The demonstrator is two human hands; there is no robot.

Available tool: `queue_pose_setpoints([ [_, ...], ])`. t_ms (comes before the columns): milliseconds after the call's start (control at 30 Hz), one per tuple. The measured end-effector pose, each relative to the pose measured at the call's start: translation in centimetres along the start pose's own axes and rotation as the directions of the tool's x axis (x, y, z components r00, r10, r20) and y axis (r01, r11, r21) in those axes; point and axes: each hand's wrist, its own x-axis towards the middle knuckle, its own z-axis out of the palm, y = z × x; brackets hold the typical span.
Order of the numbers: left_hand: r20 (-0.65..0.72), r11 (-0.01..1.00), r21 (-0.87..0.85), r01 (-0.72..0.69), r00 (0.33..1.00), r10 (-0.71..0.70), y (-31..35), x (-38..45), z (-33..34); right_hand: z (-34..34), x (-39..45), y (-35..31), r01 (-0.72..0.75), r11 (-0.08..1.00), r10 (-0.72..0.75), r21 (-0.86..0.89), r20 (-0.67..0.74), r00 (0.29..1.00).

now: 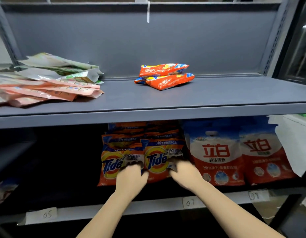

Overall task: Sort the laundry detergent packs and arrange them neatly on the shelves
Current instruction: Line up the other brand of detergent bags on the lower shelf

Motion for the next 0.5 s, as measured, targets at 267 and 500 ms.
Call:
queue_pose_setpoints([
  [267, -0.496, 0.954, -0.104, -0.283, 0.846, 0.197, 6.3, -2.1, -9.9, -7.9, -4.9, -2.4, 0.298, 0.949, -0.232, 0.098, -0.421, 0.877],
  [500, -0.697, 0.924, -0.120, -0.363, 0.694, 0.182, 10.8, -0.5, -17.5, -15.1, -5.3, -5.1, 0.460, 0.870, -0.265, 0.175, -0.622, 0.737],
])
